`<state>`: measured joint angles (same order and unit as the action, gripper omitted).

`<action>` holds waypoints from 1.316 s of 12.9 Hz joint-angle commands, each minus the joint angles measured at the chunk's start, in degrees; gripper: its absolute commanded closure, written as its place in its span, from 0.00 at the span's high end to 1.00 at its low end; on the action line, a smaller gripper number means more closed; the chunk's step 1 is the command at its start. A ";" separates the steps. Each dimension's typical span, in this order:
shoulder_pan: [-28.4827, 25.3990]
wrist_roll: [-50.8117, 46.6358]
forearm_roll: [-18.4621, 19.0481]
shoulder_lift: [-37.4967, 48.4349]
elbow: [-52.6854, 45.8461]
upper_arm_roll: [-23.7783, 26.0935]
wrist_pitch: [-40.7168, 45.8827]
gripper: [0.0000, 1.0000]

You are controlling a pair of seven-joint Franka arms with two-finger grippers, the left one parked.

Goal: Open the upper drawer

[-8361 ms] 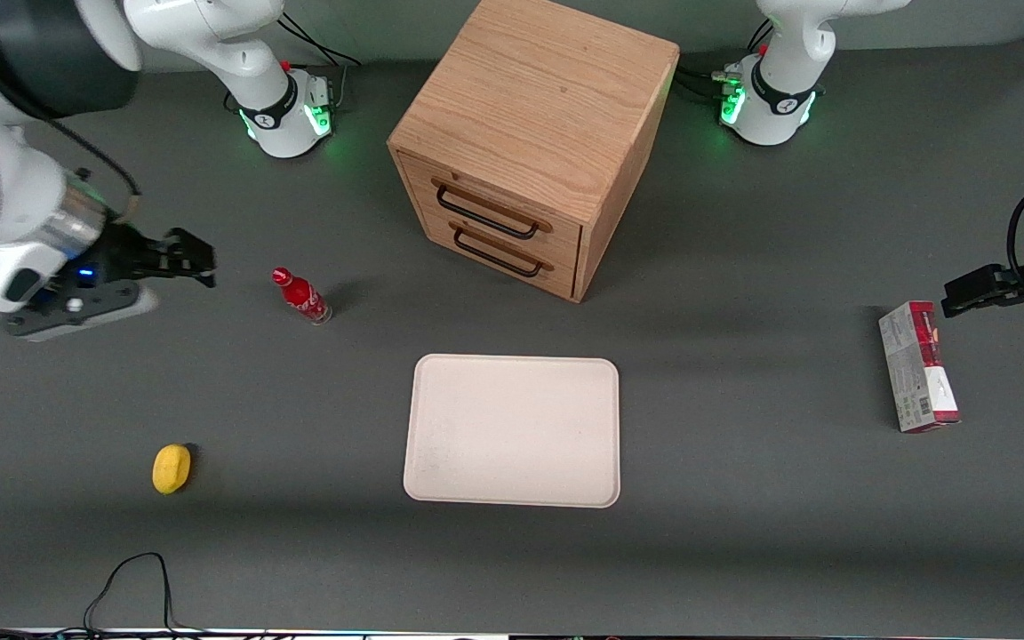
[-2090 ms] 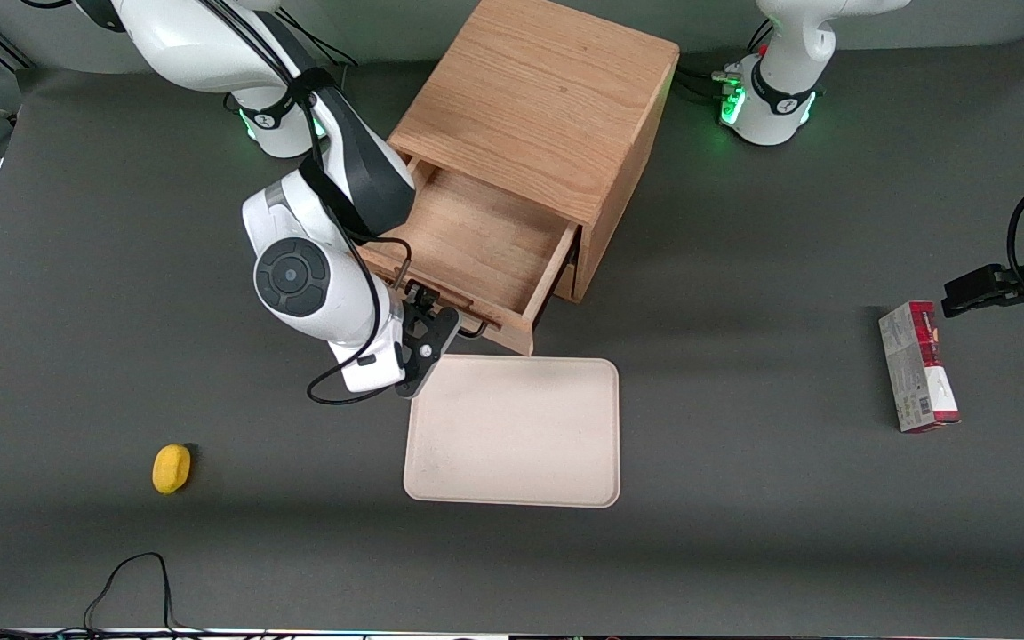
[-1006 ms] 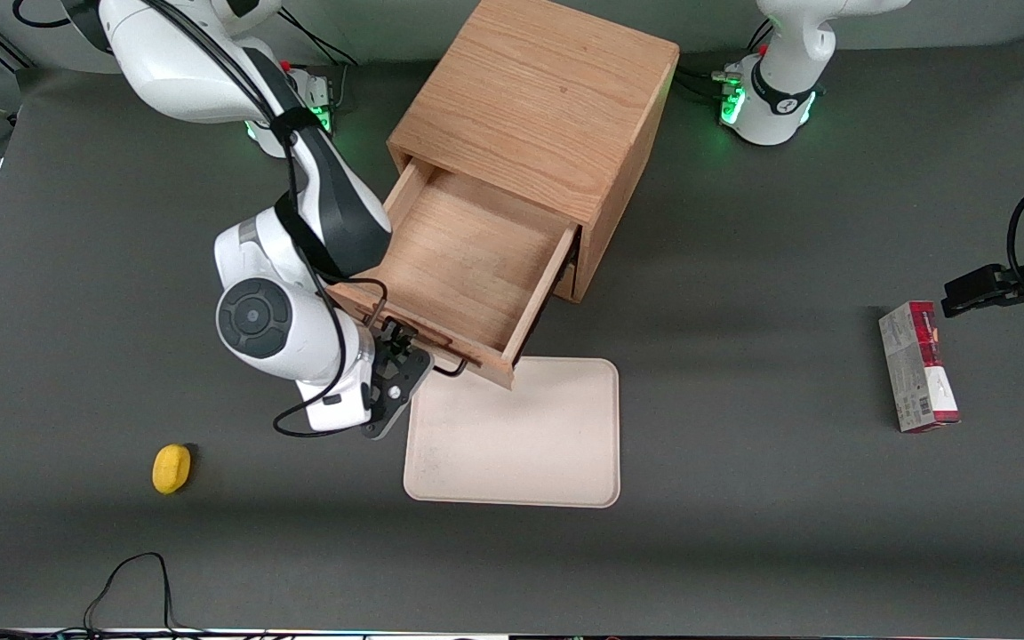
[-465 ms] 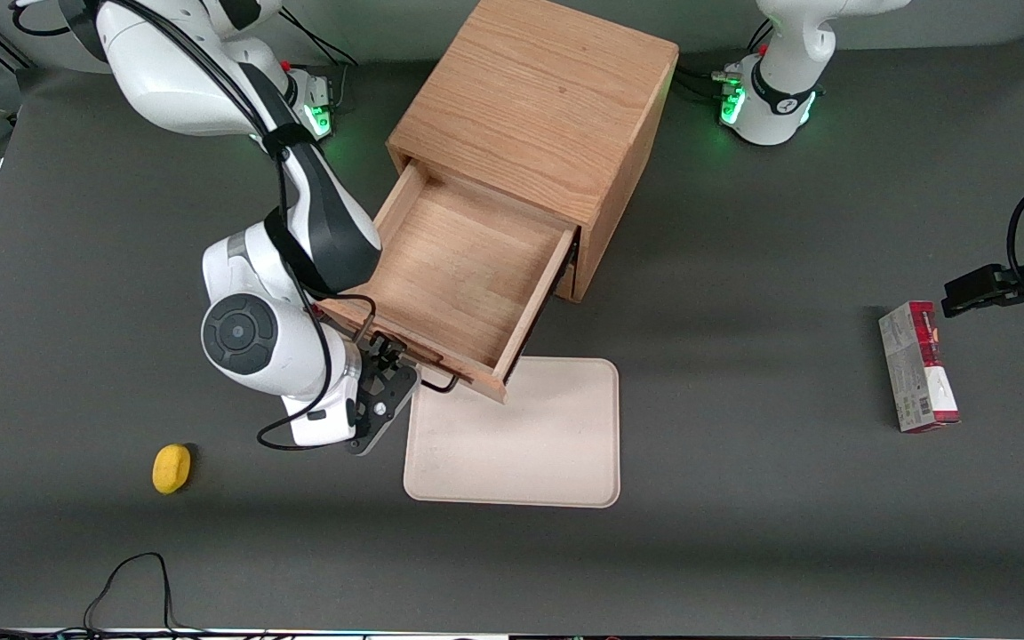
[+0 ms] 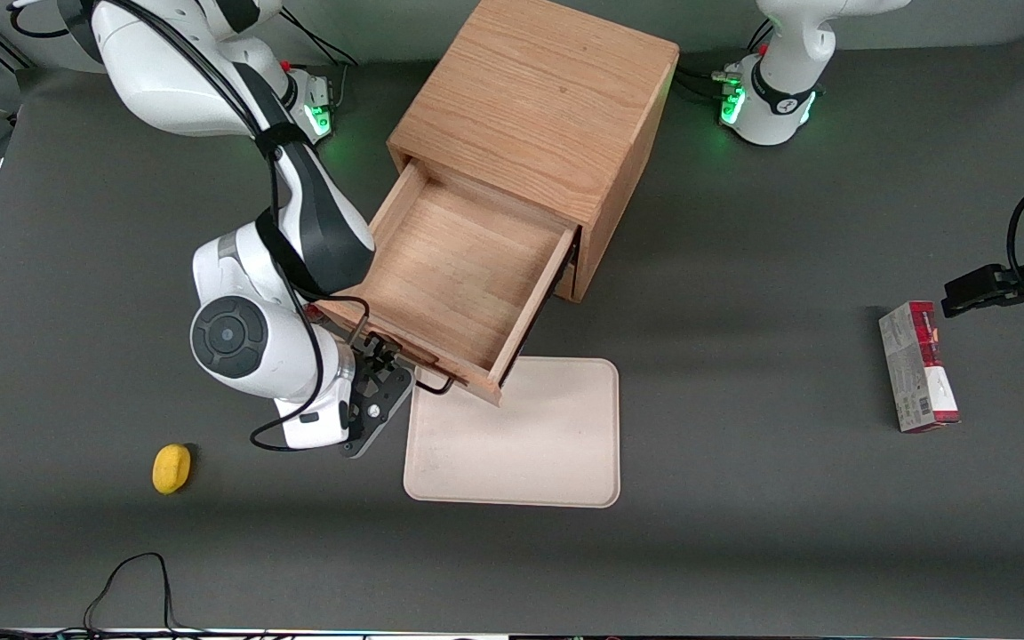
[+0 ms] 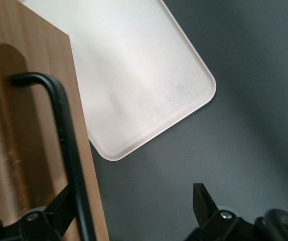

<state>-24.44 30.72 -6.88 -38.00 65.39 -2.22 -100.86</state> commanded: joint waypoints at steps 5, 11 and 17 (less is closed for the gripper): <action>0.53 -1.10 3.27 5.47 -5.98 -3.49 6.37 1.00; 0.53 -2.59 3.54 12.16 -4.49 -14.99 11.03 1.00; 0.70 -13.37 3.45 20.50 5.08 -19.75 11.74 1.00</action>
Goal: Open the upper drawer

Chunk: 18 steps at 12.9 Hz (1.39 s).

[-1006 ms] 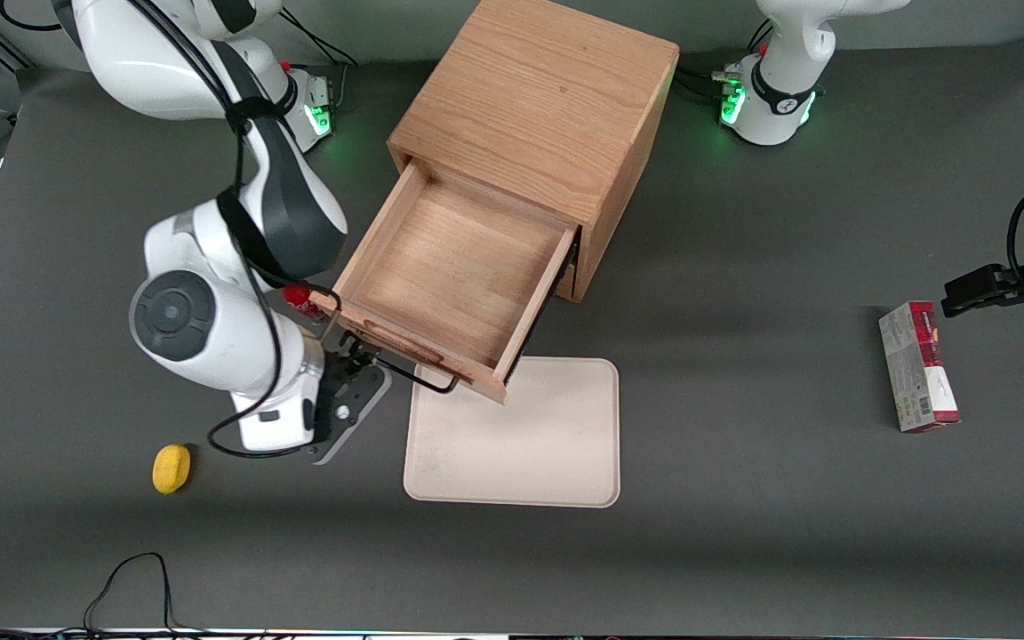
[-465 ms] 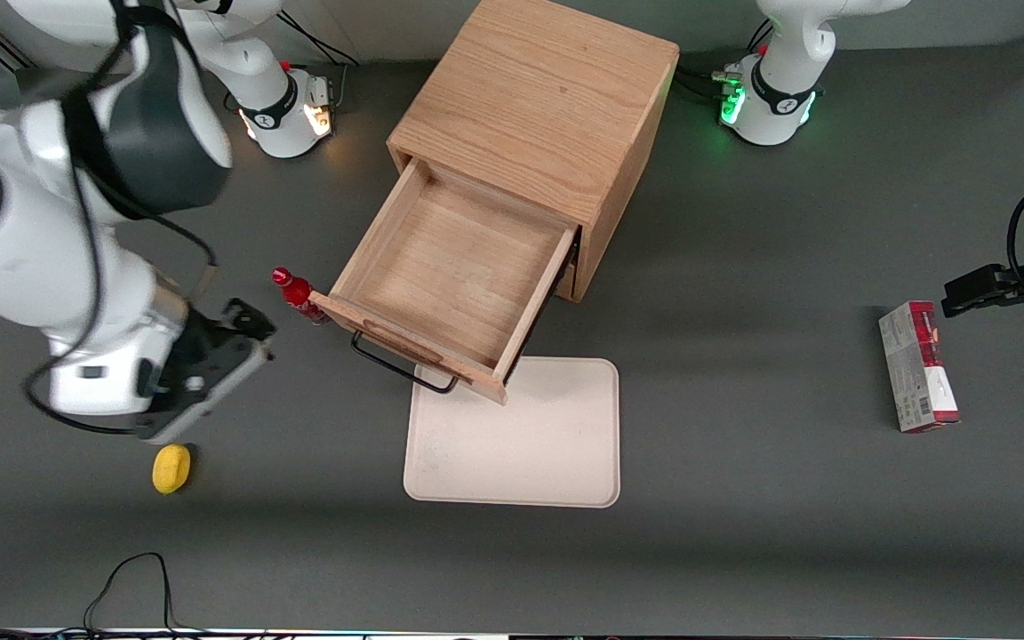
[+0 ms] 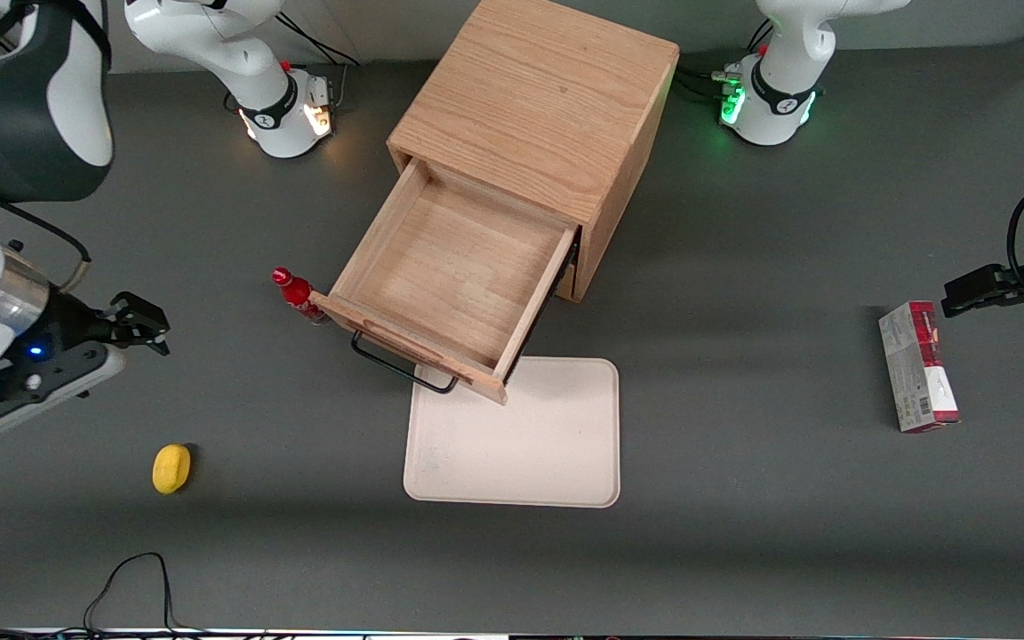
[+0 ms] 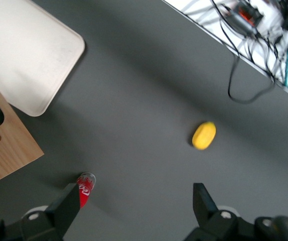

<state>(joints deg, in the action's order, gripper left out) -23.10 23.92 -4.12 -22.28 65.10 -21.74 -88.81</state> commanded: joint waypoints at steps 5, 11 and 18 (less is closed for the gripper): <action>20.52 -18.47 3.23 15.15 18.03 19.60 -3.21 1.00; 25.21 -18.12 3.41 19.03 24.64 21.30 -8.14 1.00; 25.48 -18.11 5.07 18.86 25.43 20.86 -7.79 1.00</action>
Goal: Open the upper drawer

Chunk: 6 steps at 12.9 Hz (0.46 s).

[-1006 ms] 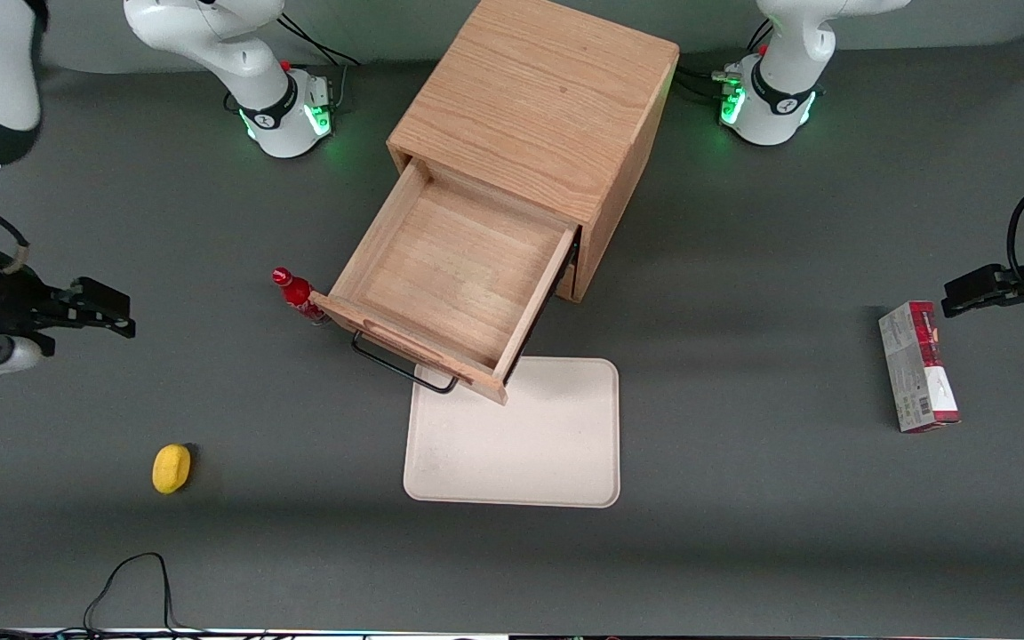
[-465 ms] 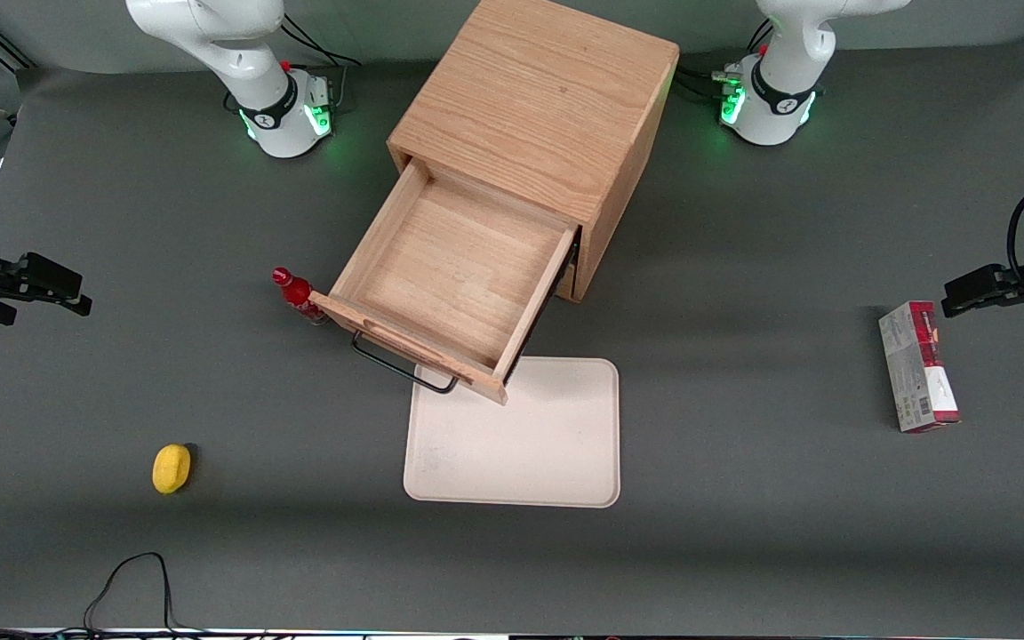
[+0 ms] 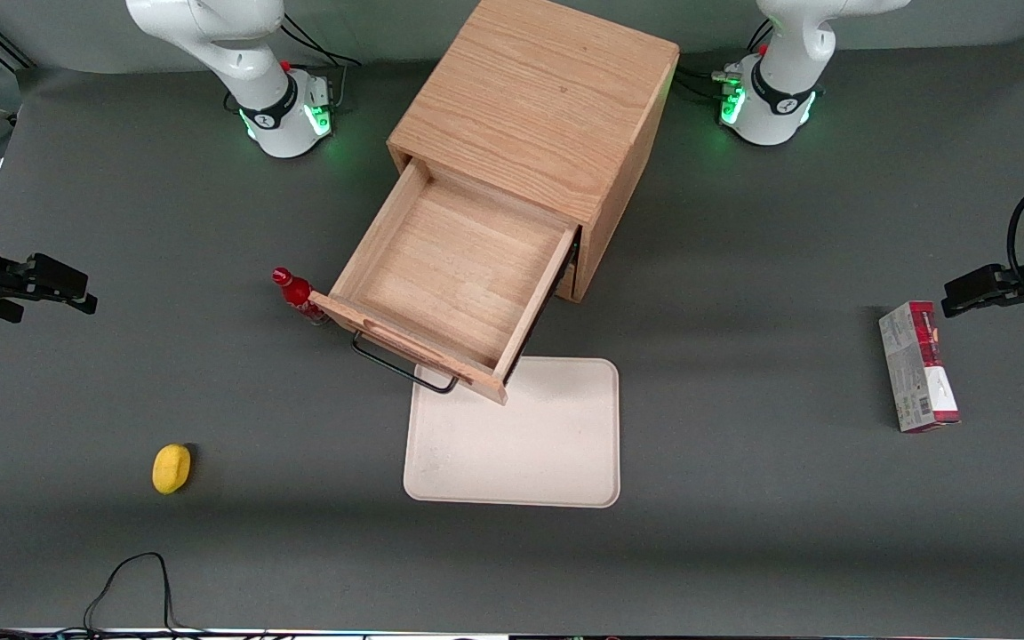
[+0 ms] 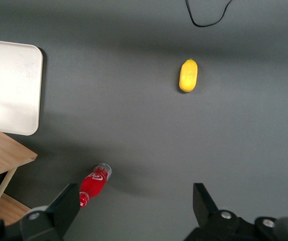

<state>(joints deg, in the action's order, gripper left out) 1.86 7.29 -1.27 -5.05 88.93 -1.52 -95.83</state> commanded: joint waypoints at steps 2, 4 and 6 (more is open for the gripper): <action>0.42 -1.58 2.94 1.53 1.51 0.73 -0.24 1.00; 0.51 -1.40 2.85 1.27 1.51 0.65 -0.24 1.00; 0.60 -1.32 2.85 1.10 1.51 0.56 -0.24 1.00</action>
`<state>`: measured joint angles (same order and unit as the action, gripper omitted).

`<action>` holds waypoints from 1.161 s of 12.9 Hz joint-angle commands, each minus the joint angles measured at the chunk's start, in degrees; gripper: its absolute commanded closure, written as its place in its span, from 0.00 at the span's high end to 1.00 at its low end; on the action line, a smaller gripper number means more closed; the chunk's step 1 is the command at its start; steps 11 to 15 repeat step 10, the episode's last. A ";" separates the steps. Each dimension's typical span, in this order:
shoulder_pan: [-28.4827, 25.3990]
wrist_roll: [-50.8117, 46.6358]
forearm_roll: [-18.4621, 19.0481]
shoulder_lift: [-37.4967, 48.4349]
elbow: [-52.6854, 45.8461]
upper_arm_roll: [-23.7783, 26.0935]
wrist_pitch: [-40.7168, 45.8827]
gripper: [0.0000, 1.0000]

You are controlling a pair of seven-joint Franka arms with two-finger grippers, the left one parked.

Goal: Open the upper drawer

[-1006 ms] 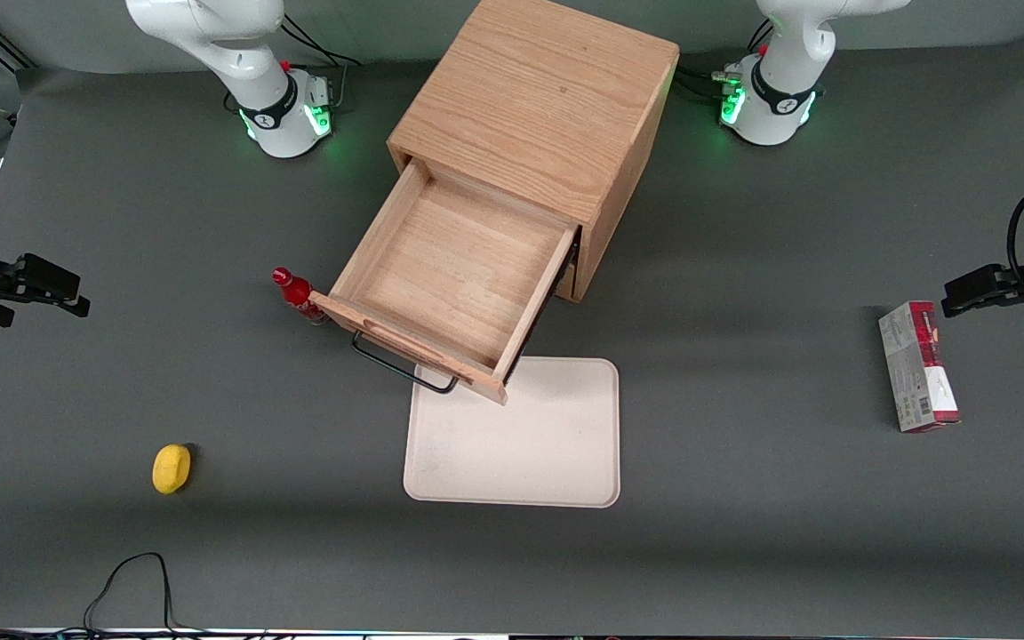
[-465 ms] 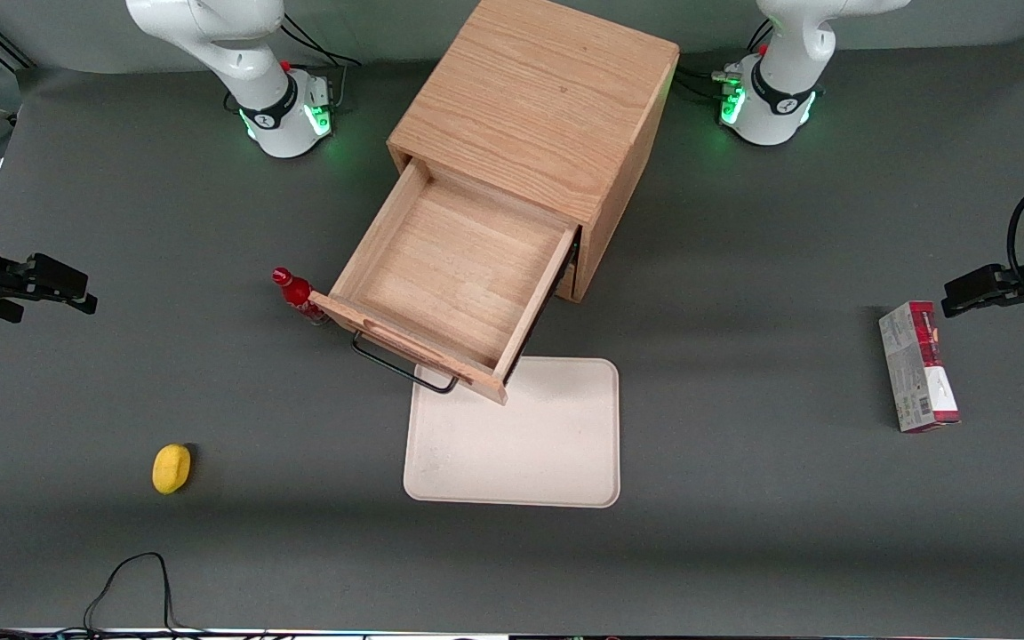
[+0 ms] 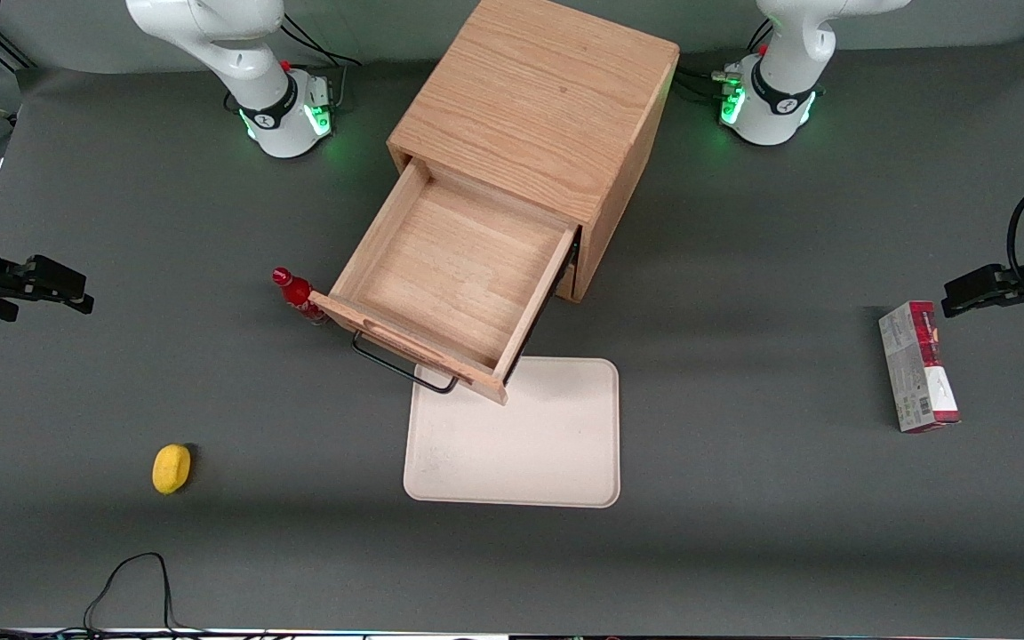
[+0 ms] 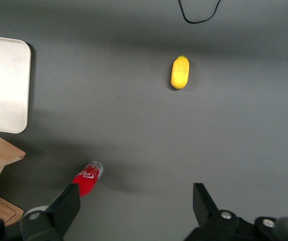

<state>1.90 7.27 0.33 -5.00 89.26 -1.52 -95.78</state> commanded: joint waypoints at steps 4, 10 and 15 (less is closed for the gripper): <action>-0.23 -1.38 1.25 0.96 1.18 -0.15 -0.02 1.00; 0.13 -1.56 0.55 1.04 1.00 -0.15 1.91 1.00; 0.13 -1.56 0.55 1.04 1.00 -0.15 1.91 1.00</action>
